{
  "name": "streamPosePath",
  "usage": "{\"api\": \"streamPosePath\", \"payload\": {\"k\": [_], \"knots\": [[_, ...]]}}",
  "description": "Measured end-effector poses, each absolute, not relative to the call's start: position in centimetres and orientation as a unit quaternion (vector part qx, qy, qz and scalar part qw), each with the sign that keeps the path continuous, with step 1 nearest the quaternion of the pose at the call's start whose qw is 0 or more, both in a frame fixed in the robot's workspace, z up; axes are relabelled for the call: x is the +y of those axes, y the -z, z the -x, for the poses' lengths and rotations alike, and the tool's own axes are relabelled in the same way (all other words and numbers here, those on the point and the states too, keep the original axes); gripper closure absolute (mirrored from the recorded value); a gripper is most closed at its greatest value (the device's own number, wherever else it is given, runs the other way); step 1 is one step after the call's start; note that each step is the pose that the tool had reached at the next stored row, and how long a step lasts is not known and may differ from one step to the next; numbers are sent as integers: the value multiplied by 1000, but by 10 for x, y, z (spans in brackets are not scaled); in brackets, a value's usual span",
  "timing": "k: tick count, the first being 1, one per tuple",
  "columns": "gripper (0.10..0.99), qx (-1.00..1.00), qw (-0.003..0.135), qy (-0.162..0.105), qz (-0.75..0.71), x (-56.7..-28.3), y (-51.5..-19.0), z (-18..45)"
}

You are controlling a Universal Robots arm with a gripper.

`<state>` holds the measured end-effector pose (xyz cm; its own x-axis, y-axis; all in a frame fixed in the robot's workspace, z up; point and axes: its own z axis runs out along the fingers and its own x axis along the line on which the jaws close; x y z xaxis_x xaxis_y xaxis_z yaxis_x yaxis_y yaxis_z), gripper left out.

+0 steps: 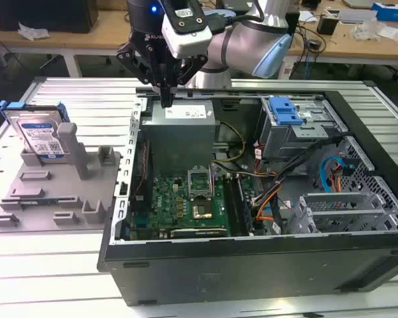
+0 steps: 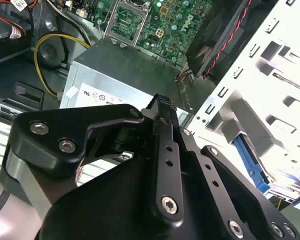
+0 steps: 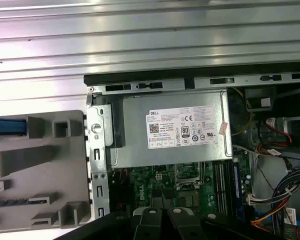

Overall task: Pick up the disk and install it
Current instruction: 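Reach for the disk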

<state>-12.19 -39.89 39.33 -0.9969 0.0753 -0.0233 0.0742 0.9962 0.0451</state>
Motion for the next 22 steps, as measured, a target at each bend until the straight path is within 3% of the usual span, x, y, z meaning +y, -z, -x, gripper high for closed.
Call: {"api": "streamPosePath", "payload": {"k": [14, 22], "knots": [[980, 999, 13, -22, -37, -399, -393, 122], [980, 999, 13, -20, -37, -389, -392, 170]]}}
